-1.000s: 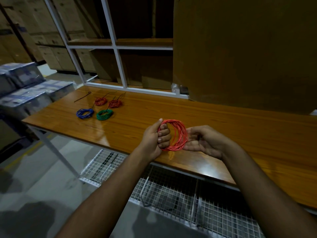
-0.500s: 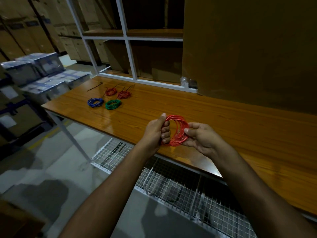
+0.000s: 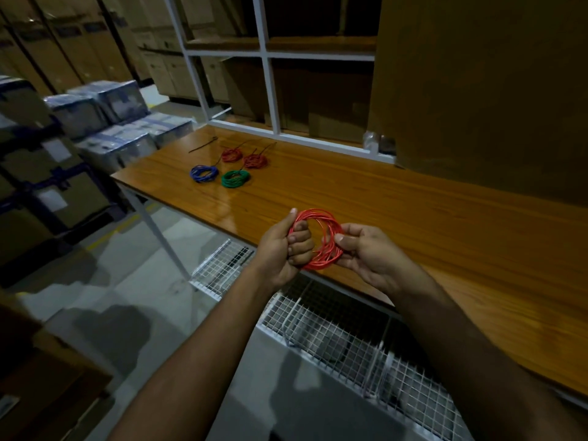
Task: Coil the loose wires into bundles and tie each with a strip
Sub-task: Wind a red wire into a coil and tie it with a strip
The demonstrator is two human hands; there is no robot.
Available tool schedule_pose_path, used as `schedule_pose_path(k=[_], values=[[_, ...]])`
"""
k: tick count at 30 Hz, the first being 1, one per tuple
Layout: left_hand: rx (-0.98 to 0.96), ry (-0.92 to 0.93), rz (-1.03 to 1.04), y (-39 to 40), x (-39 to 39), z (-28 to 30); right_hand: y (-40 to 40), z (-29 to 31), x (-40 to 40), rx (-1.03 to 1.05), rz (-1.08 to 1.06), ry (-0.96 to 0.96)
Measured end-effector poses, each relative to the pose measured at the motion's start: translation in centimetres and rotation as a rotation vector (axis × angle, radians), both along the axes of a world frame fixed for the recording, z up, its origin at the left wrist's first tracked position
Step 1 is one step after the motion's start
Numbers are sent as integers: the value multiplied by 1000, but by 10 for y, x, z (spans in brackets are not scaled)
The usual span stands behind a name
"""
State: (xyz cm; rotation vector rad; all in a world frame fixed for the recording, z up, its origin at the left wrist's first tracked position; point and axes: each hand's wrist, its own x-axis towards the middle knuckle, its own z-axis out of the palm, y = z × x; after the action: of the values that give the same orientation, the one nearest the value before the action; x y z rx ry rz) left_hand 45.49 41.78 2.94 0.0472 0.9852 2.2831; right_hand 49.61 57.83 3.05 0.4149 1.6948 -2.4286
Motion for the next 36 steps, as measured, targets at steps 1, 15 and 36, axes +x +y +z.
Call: schedule_pose_path(k=[1, 15, 36], values=[[-11, 16, 3, -6, -3, 1, -7, 0, -3, -36, -19, 3], [-98, 65, 182, -149, -61, 0, -162, 6, -69, -8, 100, -11], [144, -96, 29, -229, -185, -11, -224, -4, -196, -198, 203, -119]])
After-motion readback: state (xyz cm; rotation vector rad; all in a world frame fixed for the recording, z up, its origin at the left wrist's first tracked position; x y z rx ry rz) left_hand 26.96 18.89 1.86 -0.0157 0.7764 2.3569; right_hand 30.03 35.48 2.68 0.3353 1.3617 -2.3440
